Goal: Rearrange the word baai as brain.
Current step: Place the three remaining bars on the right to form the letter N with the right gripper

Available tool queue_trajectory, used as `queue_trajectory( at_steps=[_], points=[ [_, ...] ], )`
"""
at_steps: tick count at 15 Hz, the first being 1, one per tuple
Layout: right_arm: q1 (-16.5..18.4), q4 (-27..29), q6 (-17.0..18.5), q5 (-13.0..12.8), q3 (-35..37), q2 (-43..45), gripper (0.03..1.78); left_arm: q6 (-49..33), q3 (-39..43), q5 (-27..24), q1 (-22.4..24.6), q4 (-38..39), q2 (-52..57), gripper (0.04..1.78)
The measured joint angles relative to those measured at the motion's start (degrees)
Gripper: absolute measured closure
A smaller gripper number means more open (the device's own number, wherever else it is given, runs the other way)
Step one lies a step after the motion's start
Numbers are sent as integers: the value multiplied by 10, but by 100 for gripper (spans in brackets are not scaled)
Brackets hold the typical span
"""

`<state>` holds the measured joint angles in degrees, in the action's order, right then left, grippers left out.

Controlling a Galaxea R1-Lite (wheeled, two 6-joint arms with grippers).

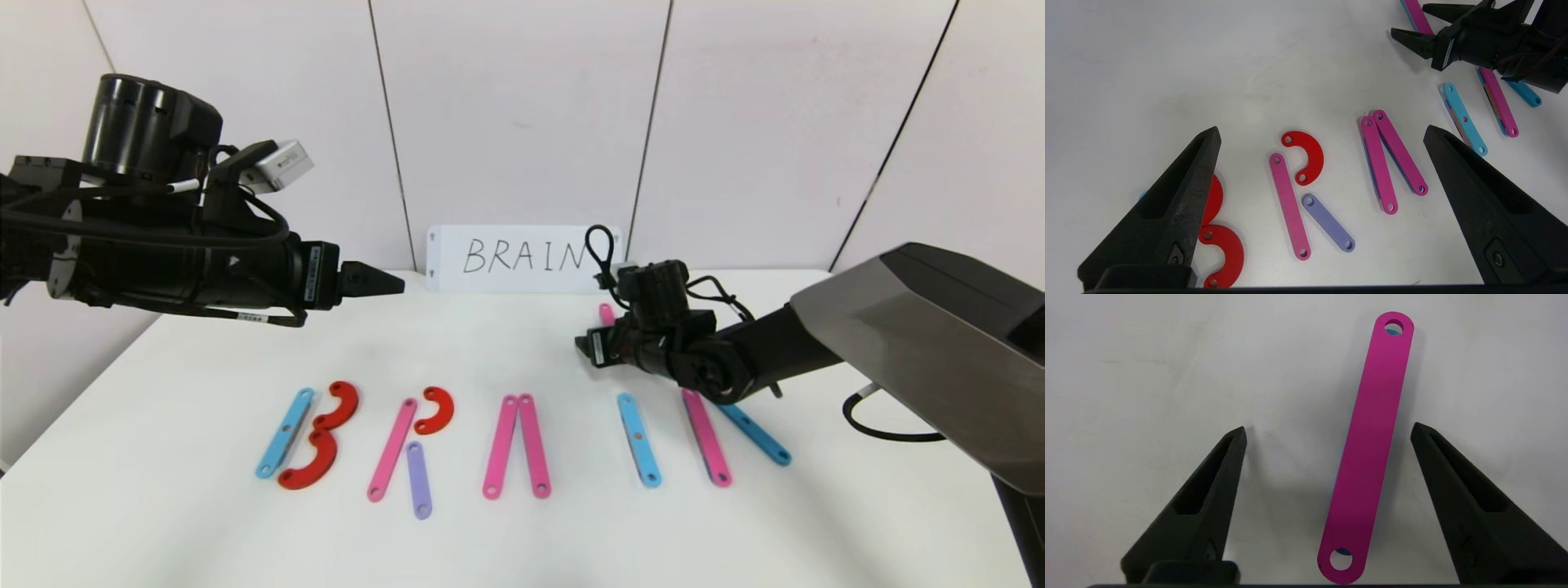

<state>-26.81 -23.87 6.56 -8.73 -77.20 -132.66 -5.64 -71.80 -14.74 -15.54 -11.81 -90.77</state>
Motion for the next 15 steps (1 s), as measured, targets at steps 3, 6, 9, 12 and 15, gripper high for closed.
queue_trajectory(
  at_steps=[3,6,9,12,15],
  points=[
    [2,0,0,0,0,-1,106,0,0,0,0,0,0,8],
    [4,-2,0,0,0,-2,148,0,0,0,0,0,0,8],
    [5,-2,0,1,2,1,151,0,0,0,0,0,0,8],
    [7,-2,1,1,16,18,151,0,0,0,0,0,0,8],
    [13,-3,2,1,59,64,151,0,0,0,0,0,0,8]
  ],
)
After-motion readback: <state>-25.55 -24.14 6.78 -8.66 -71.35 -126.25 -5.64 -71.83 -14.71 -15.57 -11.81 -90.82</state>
